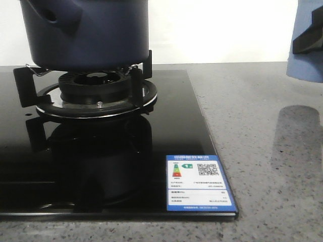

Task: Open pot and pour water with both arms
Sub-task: 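Lower the cup onto the counter and open the right gripper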

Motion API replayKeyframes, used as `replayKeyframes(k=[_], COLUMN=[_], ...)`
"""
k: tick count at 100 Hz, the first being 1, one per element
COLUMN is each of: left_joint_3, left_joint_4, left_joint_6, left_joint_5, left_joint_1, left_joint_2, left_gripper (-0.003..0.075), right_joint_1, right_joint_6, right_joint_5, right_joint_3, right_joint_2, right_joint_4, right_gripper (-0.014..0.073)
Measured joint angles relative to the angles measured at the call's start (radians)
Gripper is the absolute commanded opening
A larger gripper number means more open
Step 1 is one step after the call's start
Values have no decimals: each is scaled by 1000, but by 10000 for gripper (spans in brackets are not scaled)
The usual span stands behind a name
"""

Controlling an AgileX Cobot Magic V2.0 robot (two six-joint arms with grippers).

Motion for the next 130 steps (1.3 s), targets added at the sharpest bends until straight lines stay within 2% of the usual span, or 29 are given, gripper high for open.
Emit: replayKeyframes(k=[13, 37, 77, 86, 103, 108, 130], left_joint_3=[0, 0, 0, 0, 0, 0, 0], left_joint_4=[0, 0, 0, 0, 0, 0, 0], left_joint_6=[0, 0, 0, 0, 0, 0, 0], left_joint_5=[0, 1, 1, 2, 2, 2, 4], left_joint_1=[0, 0, 0, 0, 0, 0, 0], left_joint_2=[0, 0, 0, 0, 0, 0, 0], left_gripper=[326, 326, 326, 326, 326, 326, 326], right_joint_1=[-19, -22, -22, -22, -22, -22, -22], right_joint_6=[-127, -267, -292, -293, -293, -287, -173], right_joint_5=[-82, -102, -106, -106, -118, -121, -106], right_joint_3=[0, 0, 0, 0, 0, 0, 0], right_joint_2=[65, 108, 110, 110, 110, 110, 78], right_joint_4=[53, 65, 69, 69, 70, 70, 25], right_gripper=[308, 308, 316, 382, 630, 652, 646])
